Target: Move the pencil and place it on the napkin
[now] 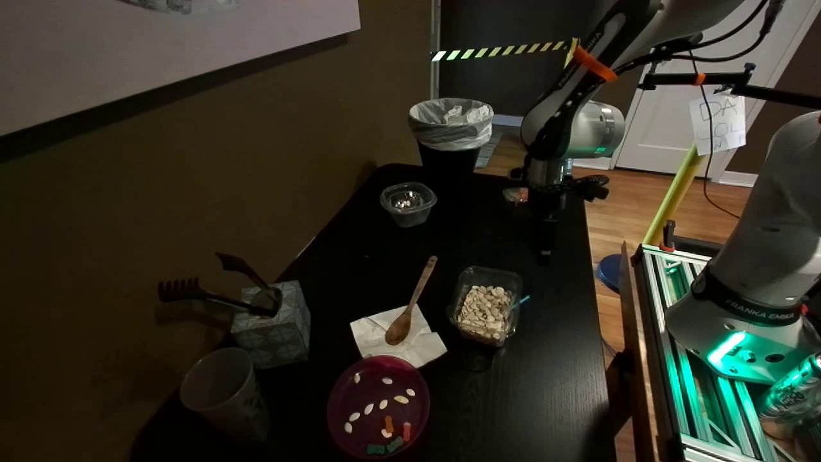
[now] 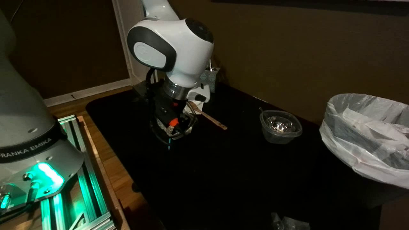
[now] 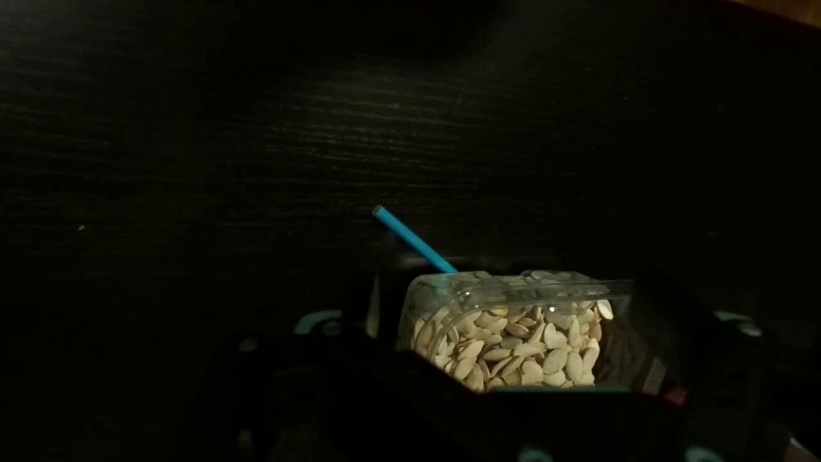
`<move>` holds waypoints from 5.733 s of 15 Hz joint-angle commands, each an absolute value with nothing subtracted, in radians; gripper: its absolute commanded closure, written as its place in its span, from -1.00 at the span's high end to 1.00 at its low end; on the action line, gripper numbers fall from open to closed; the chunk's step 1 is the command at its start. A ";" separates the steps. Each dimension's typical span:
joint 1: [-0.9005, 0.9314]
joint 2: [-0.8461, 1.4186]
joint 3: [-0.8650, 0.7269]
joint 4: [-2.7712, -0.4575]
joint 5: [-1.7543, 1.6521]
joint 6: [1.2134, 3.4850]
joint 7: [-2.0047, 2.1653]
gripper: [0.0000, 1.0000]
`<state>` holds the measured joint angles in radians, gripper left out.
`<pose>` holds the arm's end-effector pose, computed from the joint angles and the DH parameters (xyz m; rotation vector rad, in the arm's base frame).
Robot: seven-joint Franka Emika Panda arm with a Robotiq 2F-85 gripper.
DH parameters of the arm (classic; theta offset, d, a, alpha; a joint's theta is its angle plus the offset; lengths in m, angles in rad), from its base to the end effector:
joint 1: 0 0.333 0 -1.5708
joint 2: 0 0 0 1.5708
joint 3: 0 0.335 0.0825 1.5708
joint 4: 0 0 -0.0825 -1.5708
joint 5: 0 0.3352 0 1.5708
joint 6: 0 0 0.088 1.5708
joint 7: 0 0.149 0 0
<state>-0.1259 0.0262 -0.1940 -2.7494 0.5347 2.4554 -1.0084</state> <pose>0.3157 -0.0911 0.2145 -2.7268 -0.2971 0.1123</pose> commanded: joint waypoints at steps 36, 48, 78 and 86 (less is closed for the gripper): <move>-0.162 0.249 0.096 -2.747 1.418 2.939 -2.206 1.00; -0.158 0.391 0.140 -2.675 1.697 2.911 -2.421 0.74; -0.229 0.303 0.090 -2.753 1.656 2.967 -2.518 -0.96; -0.289 0.327 0.035 -2.743 1.468 2.794 -2.794 -0.96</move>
<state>-0.2489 0.3289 0.0687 -2.7430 1.5521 2.8728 -2.6810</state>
